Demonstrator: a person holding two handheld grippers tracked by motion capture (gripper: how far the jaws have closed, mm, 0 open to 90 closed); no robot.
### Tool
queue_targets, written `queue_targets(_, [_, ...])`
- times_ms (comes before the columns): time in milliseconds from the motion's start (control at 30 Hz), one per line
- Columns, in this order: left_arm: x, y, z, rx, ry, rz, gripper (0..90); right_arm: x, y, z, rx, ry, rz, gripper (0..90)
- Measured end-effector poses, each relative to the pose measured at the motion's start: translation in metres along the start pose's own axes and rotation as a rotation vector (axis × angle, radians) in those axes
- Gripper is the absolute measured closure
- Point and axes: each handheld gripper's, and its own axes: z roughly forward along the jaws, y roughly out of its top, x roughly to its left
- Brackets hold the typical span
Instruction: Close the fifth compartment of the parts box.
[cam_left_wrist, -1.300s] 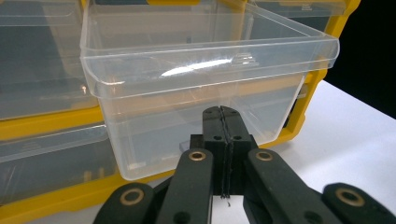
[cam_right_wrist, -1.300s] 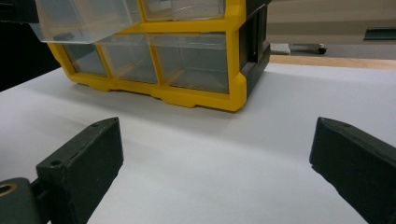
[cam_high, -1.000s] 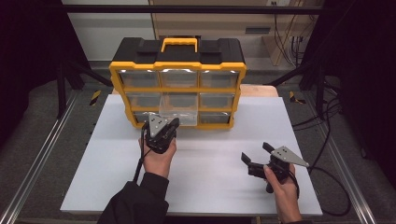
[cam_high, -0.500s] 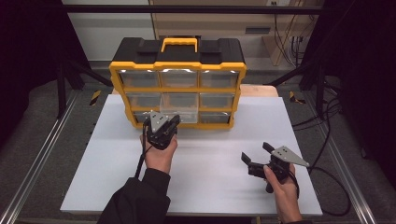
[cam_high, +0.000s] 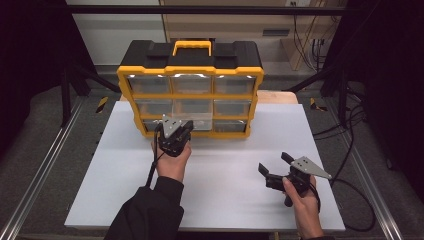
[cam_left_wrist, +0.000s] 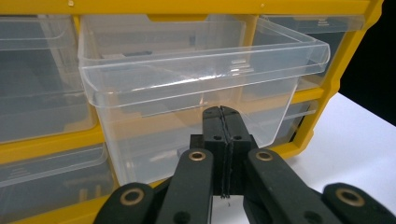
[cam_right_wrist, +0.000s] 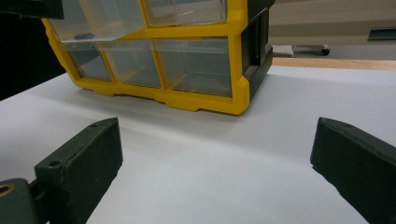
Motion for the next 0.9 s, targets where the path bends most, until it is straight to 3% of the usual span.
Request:
queue_targets(167, [0.001,0.001,0.002,-0.005,0.003,-0.009,89.6,0.0,0.0,0.0,-0.001,-0.003,0.002,2.7])
queue_targets(367, [0.002,0.003,0.005,0.004,0.006,0.016,89.6,0.0,0.0,0.0,0.002,-0.002,0.0,2.6])
queue_targets(533, [0.005,0.005,0.007,0.009,0.003,-0.009,89.6,0.001,0.0,0.0,0.0,-0.003,0.001,2.6])
queue_targets(900, [0.006,0.008,0.011,0.017,0.017,0.017,89.5,0.001,0.0,0.0,0.001,-0.002,0.0,2.6])
